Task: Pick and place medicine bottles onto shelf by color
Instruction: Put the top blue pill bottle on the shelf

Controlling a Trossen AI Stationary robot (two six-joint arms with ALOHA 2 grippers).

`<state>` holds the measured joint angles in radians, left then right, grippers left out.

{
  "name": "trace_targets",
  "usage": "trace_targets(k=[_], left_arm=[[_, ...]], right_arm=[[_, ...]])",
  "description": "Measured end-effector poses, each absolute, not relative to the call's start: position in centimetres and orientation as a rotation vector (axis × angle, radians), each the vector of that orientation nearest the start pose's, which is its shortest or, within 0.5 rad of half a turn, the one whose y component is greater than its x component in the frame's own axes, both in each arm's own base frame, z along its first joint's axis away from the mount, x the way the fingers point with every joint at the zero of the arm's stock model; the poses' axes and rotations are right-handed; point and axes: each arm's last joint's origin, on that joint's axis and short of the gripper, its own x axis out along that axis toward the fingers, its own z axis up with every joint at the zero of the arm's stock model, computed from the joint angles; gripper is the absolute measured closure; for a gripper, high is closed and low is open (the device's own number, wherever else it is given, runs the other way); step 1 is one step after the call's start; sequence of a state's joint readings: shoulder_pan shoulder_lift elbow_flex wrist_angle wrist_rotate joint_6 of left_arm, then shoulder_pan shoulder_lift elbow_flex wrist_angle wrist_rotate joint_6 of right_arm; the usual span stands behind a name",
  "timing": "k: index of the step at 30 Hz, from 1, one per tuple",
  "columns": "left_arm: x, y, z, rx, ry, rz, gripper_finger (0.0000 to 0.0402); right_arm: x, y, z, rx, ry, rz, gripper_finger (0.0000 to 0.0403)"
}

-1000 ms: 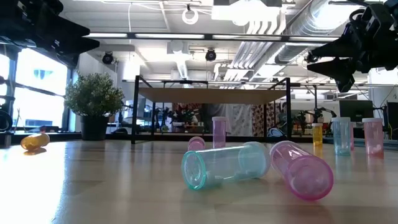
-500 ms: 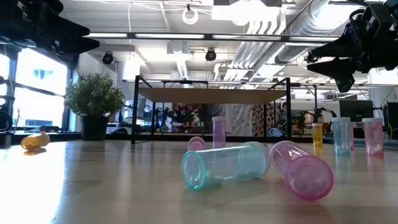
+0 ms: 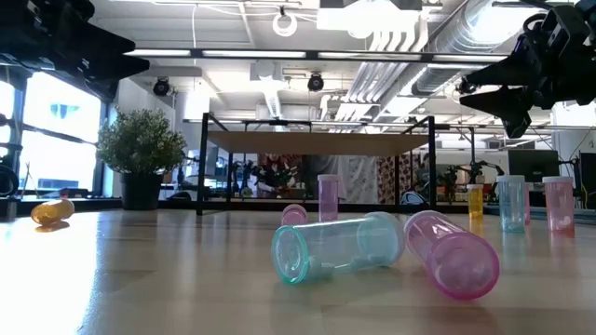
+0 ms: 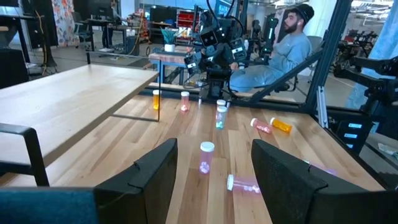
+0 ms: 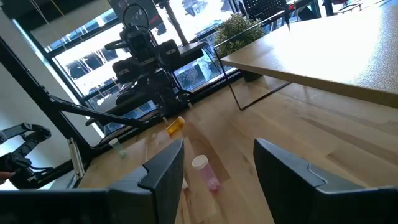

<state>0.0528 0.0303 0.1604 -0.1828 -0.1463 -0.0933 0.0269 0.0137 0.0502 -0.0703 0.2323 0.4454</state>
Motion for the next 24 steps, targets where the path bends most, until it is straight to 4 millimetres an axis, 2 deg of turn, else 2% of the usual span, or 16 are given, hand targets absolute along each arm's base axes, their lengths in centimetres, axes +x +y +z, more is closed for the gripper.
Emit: trace_targets(k=[12,24], left_arm=[[8.72,0.89,19.77,-0.094,0.043,0.202,0.0204],[8.71,0.93,19.78,-0.229,0.026,0.221,0.0204]], right_arm=[[9.47,-0.41,17.27,0.439,-0.013,-0.209,0.0218],[9.47,-0.41,17.28,0.441,-0.013,-0.209,0.0218]])
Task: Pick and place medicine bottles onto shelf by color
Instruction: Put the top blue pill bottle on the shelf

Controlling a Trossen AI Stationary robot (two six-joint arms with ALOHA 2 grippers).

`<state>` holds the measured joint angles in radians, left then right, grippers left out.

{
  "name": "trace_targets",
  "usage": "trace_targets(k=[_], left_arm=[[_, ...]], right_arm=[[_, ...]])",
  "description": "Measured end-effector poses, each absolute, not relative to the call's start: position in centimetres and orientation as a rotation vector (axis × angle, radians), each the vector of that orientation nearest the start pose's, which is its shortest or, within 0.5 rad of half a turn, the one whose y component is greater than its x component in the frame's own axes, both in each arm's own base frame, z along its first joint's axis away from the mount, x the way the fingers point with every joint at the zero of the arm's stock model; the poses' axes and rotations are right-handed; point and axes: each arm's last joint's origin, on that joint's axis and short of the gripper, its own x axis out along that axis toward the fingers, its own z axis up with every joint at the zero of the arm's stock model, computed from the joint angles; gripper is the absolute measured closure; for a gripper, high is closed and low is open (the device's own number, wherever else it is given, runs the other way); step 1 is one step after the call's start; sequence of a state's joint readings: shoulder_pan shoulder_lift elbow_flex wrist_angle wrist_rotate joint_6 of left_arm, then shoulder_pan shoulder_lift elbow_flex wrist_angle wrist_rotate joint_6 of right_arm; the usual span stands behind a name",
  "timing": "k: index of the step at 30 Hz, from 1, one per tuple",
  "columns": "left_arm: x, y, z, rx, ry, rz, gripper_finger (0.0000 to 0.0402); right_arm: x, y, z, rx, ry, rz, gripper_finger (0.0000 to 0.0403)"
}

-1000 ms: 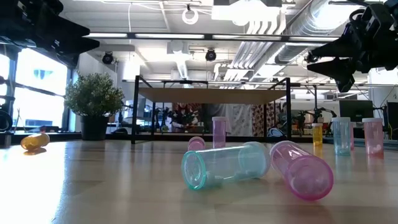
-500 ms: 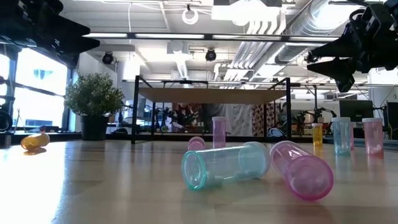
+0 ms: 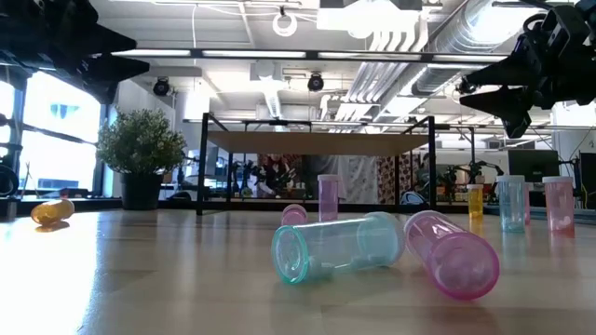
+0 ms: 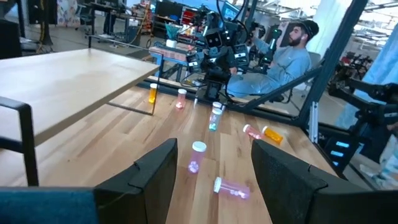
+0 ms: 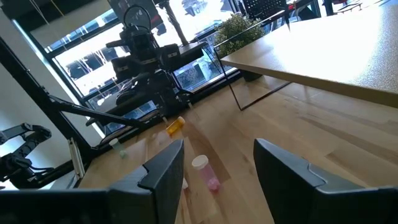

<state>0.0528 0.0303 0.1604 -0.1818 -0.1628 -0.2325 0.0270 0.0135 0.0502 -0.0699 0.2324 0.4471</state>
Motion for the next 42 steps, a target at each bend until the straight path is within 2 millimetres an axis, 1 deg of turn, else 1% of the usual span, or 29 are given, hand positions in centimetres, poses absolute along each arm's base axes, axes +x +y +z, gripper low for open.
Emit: trace_targets(k=[5,8,9,11,14,17,21,23,25,29,34,38,42], left_arm=[[8.7,1.0,20.0,-0.230,-0.001,0.231,0.0204],[8.7,1.0,20.1,-0.237,-0.010,0.230,0.0204],[8.7,1.0,20.2,-0.257,-0.021,0.229,0.0204],[8.7,1.0,20.4,-0.351,-0.055,0.232,0.0204],[8.7,1.2,20.5,-0.483,-0.099,0.282,0.0204],[8.6,1.3,20.5,-0.509,-0.112,0.319,0.0204],[8.6,1.3,20.5,-0.510,-0.113,0.321,0.0204],[8.6,1.3,20.5,-0.511,-0.113,0.320,0.0204],[8.6,1.3,20.5,-0.511,-0.112,0.320,0.0204],[8.6,1.3,20.5,-0.511,-0.112,0.320,0.0204],[8.6,1.3,20.5,-0.511,-0.111,0.320,0.0204],[8.6,1.3,20.5,-0.511,-0.111,0.320,0.0204],[8.6,1.3,20.5,-0.511,-0.111,0.319,0.0204]], right_arm=[[9.5,-0.4,17.4,0.441,-0.027,-0.209,0.0218],[9.4,-0.4,18.0,0.489,-0.072,-0.199,0.0218],[9.3,-0.4,18.4,0.500,-0.085,-0.196,0.0218],[9.1,-0.4,19.5,0.504,-0.116,-0.186,0.0218],[8.3,-0.4,21.8,0.504,-0.160,-0.174,0.0218],[7.2,-0.5,24.1,0.484,-0.145,-0.181,0.0218],[5.9,-0.6,26.7,0.468,-0.032,-0.229,0.0218],[5.7,-0.6,27.8,0.475,0.033,-0.246,0.0218],[5.7,-0.6,28.8,0.503,0.112,-0.269,0.0218],[6.3,-0.6,29.9,0.593,0.302,-0.345,0.0218],[7.5,-0.5,30.3,0.682,0.506,-0.445,0.0218],[9.1,-0.3,30.0,0.732,0.637,-0.451,0.0218],[10.8,0.0,29.2,0.774,0.766,-0.437,0.0218]])
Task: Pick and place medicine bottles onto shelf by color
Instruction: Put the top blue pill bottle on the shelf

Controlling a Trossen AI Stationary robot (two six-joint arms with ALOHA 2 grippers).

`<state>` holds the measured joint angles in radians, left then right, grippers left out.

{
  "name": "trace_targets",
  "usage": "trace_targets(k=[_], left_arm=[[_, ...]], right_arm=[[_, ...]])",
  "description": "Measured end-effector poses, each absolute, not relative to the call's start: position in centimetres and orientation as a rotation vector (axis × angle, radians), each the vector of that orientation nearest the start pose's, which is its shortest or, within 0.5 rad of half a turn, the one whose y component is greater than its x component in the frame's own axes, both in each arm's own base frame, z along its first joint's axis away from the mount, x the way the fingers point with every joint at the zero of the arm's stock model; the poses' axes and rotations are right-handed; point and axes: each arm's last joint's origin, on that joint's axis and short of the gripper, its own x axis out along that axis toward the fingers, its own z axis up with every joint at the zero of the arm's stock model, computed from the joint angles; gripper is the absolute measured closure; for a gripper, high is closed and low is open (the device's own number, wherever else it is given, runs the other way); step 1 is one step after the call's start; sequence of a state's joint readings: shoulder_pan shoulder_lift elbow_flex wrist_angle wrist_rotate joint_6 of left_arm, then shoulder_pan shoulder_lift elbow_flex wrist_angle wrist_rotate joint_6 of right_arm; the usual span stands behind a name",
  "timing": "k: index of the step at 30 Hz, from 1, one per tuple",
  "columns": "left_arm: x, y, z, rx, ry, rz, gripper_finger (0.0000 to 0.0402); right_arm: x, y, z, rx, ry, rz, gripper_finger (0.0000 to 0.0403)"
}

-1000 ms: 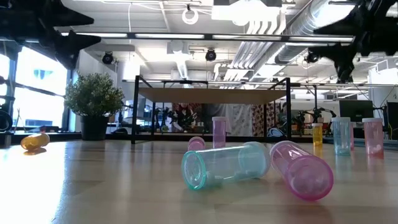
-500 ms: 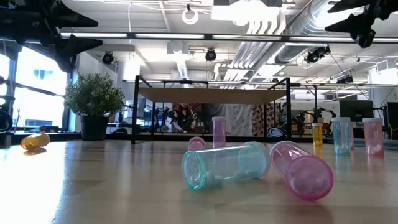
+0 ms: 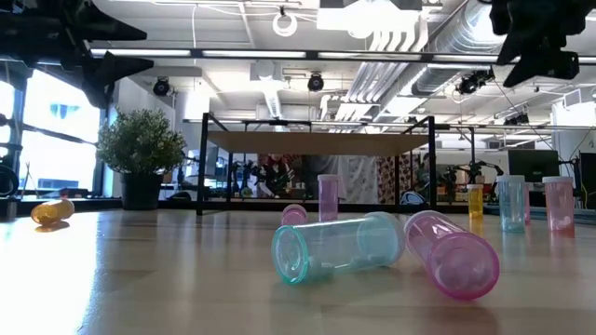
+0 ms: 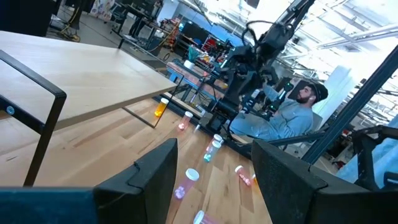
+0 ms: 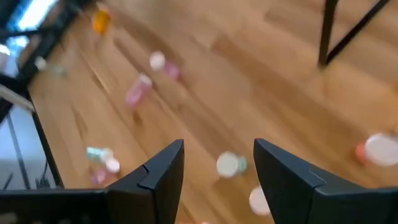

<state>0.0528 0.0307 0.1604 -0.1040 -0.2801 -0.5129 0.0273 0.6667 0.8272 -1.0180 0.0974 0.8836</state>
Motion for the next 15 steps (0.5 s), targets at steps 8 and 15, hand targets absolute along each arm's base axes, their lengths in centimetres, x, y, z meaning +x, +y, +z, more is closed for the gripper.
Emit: trace_targets(k=[8,15], left_arm=[[8.6,1.2,20.5,-0.511,-0.108,0.312,0.0204],[8.6,1.2,20.5,-0.511,-0.108,0.312,0.0204]], right_arm=[[13.6,0.3,27.2,0.766,0.983,-0.481,0.0218],[15.6,0.4,25.9,0.715,1.102,-0.457,0.0218]])
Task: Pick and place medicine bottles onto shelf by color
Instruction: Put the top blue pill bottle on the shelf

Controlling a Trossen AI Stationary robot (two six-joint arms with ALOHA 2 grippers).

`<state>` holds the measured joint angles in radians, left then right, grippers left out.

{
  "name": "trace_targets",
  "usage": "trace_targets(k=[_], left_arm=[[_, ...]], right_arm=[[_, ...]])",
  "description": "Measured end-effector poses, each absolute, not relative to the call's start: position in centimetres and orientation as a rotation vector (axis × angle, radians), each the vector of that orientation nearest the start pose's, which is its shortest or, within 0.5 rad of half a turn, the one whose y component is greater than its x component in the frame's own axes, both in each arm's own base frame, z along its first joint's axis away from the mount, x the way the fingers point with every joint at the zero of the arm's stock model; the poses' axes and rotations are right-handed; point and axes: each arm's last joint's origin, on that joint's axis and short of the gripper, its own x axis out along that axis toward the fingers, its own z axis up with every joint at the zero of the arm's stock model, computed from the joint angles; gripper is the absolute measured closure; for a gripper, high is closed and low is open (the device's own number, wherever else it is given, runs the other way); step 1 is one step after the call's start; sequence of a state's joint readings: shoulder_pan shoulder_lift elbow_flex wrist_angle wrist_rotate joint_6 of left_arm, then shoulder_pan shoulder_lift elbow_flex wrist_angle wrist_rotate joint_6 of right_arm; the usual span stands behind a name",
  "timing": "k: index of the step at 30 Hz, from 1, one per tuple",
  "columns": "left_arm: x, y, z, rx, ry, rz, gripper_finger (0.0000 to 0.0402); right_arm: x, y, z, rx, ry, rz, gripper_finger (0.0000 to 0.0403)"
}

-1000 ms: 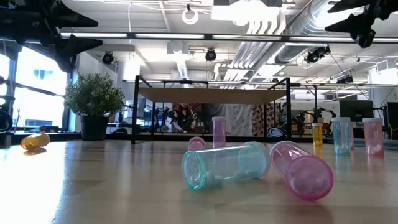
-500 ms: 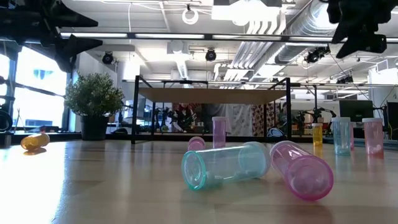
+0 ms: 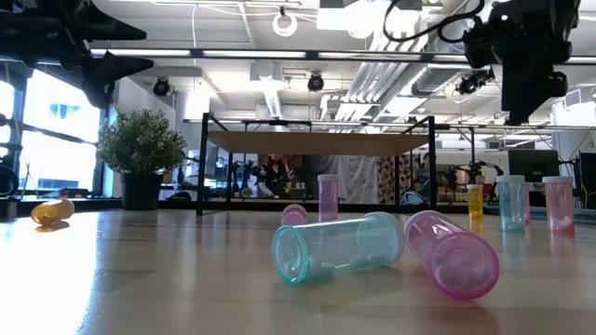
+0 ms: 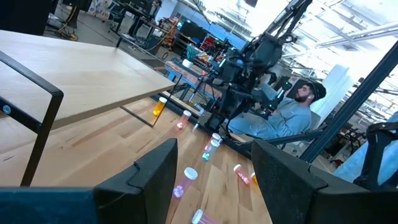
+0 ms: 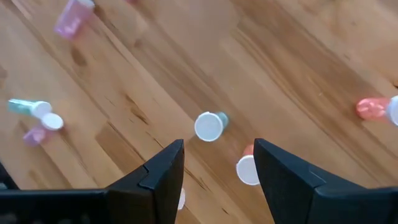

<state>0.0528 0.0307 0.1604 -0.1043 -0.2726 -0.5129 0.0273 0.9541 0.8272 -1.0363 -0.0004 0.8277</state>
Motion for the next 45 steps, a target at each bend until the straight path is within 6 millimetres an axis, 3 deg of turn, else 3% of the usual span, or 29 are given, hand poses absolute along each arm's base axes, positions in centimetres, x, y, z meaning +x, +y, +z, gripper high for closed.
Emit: trace_targets(k=[19,45], left_arm=[[8.6,1.2,20.5,-0.511,-0.106,0.312,0.0204],[8.6,1.2,20.5,-0.511,-0.105,0.313,0.0204]], right_arm=[[19.3,0.7,22.7,0.701,1.257,-0.486,0.0218],[22.1,2.0,18.5,0.572,1.417,-0.521,0.0220]])
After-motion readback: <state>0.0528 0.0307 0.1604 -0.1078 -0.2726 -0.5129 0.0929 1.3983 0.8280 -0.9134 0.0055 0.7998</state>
